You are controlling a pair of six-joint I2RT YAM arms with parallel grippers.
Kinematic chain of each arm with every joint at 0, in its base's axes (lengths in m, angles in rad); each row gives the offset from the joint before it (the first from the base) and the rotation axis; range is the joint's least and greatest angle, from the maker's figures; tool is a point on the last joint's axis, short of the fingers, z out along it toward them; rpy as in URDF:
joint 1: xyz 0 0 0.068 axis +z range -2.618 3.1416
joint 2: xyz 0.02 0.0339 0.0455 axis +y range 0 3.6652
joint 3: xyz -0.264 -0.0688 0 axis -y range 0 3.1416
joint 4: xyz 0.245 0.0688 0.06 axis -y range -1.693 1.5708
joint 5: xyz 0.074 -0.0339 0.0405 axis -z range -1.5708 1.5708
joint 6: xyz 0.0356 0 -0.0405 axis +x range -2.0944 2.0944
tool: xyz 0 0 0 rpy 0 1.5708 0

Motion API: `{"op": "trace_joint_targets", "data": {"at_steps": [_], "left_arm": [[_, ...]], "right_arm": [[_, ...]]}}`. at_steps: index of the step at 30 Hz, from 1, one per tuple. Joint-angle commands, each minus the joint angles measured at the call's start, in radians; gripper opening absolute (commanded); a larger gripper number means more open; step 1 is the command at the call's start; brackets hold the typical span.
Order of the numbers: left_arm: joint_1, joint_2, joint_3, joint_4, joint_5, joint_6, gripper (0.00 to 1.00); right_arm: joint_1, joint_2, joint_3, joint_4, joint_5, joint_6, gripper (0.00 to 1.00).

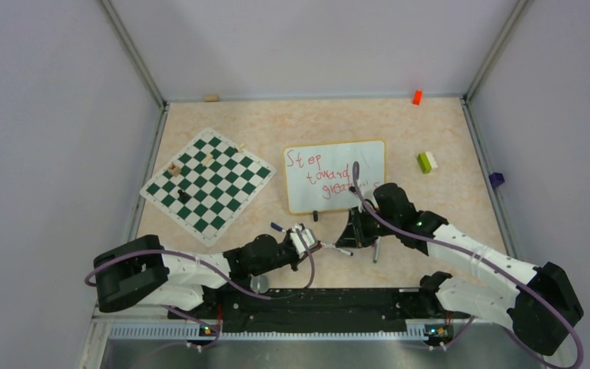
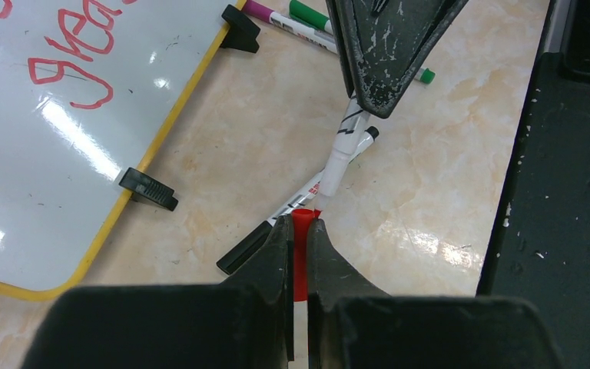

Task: Write a sentence on the whiteboard
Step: Close the whiteboard marker at the center of the board.

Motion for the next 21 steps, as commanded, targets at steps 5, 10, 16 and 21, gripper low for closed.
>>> {"op": "trace_joint_targets", "data": {"at_steps": [5,10,16,21], "left_arm": [[-0.009,-0.018,-0.003,0.058,0.012,0.017,0.0],[-0.011,-0.013,0.003,0.051,0.012,0.017,0.0],[-0.011,-0.012,0.005,0.048,0.011,0.018,0.0],[-0.012,-0.012,0.008,0.044,0.012,0.021,0.0]], "right_arm": [[0.017,-0.013,0.025,0.007,0.053,-0.005,0.0],[0.017,-0.023,0.052,-0.036,0.086,-0.022,0.0],[0.017,-0.043,0.063,-0.038,0.075,-0.021,0.0],[0.017,-0.052,0.076,-0.042,0.067,-0.019,0.0]]}}
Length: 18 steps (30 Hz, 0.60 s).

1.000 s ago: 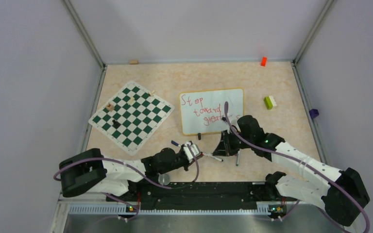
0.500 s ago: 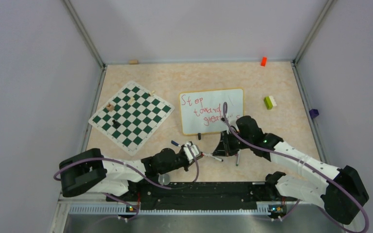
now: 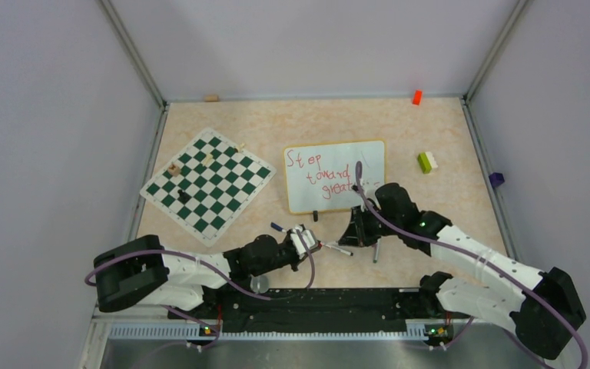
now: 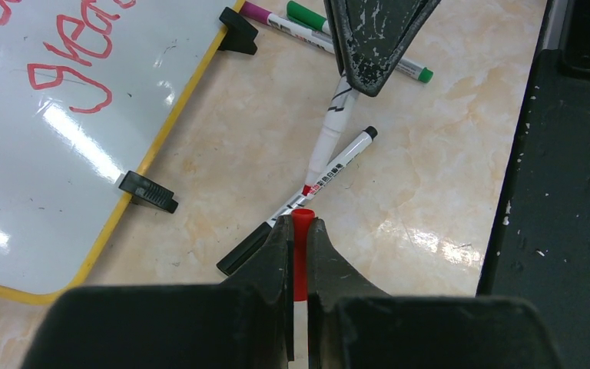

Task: Write a sentence on the whiteboard
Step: Close the whiteboard marker at the center of the board.

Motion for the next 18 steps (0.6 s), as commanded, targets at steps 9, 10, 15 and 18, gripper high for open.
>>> {"op": "trace_joint_targets", "data": {"at_steps": [9,10,15,18], "left_arm": [[-0.009,-0.012,0.006,0.041,0.011,0.008,0.0],[-0.009,-0.012,0.007,0.042,0.012,0.008,0.0],[-0.011,-0.013,0.007,0.04,0.014,0.01,0.0],[-0.011,-0.013,0.007,0.041,0.015,0.011,0.0]], "right_arm": [[0.012,-0.017,0.055,0.032,-0.043,-0.005,0.0],[0.013,-0.017,0.054,0.035,-0.044,-0.003,0.0],[0.014,-0.01,0.048,0.052,-0.054,0.004,0.0],[0.014,-0.003,0.046,0.062,-0.057,0.007,0.0]]}}
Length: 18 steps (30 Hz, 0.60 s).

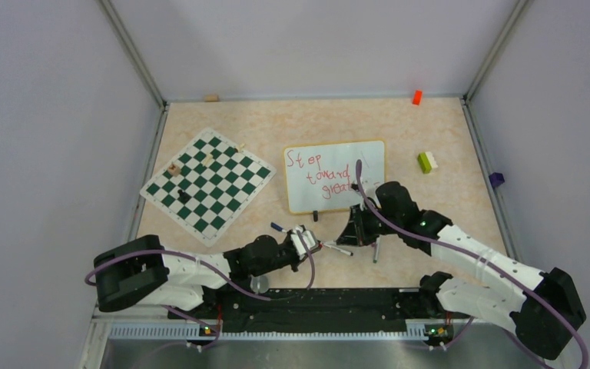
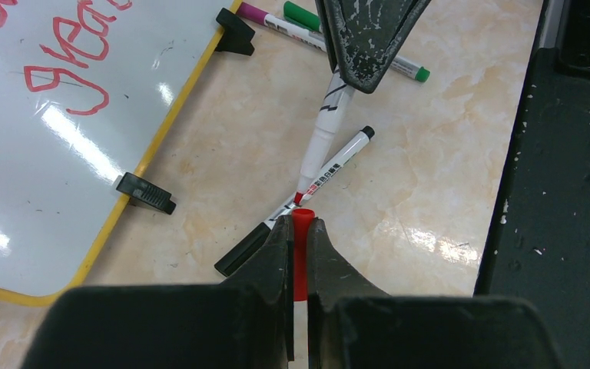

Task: Write a sentence on the whiteboard
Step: Close the whiteboard marker at the center of the board.

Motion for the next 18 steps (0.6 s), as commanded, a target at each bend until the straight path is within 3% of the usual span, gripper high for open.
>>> {"op": "trace_joint_targets", "data": {"at_steps": [1,18], "left_arm": [[-0.006,-0.013,0.007,0.042,0.015,0.011,0.0],[-0.009,-0.016,0.002,0.047,0.008,0.011,0.0]], "right_arm": [[0.014,0.005,0.031,0.051,-0.022,0.005,0.0],[0.031,0.033,-0.006,0.085,-0.026,0.018,0.0]]}}
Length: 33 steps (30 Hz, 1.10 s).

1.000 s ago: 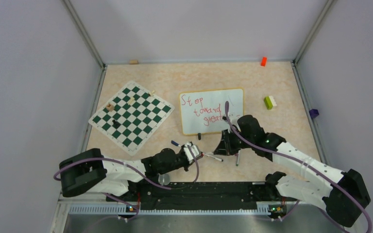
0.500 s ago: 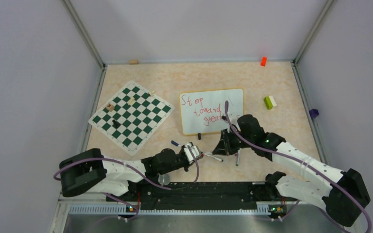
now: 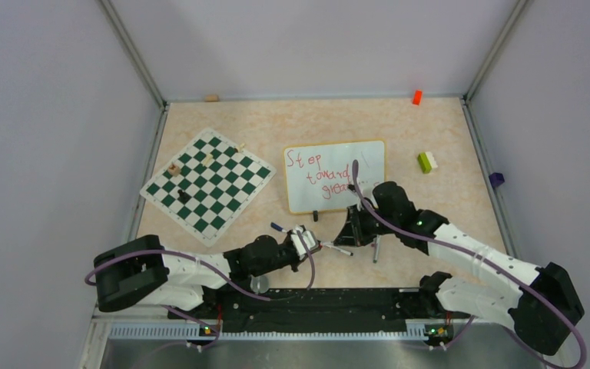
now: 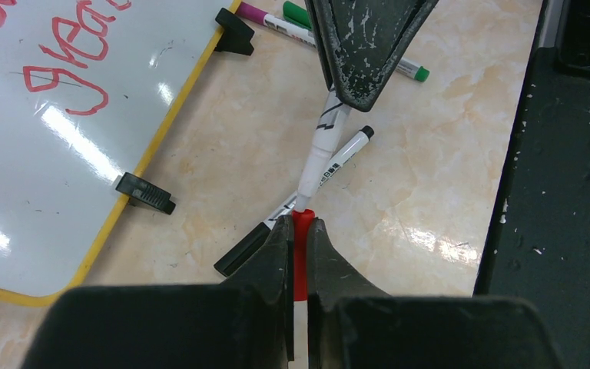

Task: Write a sentence on the whiteboard
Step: Close the whiteboard marker at the center of the board.

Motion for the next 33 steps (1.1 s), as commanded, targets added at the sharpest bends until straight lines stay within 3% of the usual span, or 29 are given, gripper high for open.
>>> {"op": "trace_joint_targets", "data": {"at_steps": [1,22,33], "left_arm": [[-0.007,-0.016,0.003,0.047,0.007,0.008,0.0],[-0.007,-0.012,-0.001,0.055,-0.01,0.002,0.0],[-0.007,-0.016,-0.003,0.056,-0.014,0.0,0.0]], "right_arm": [[0.017,0.007,-0.005,0.052,-0.01,0.01,0.0],[0.02,-0.089,0.004,0.027,0.096,0.035,0.0],[0.02,-0.043,-0.011,0.025,0.053,0.023,0.0]]}}
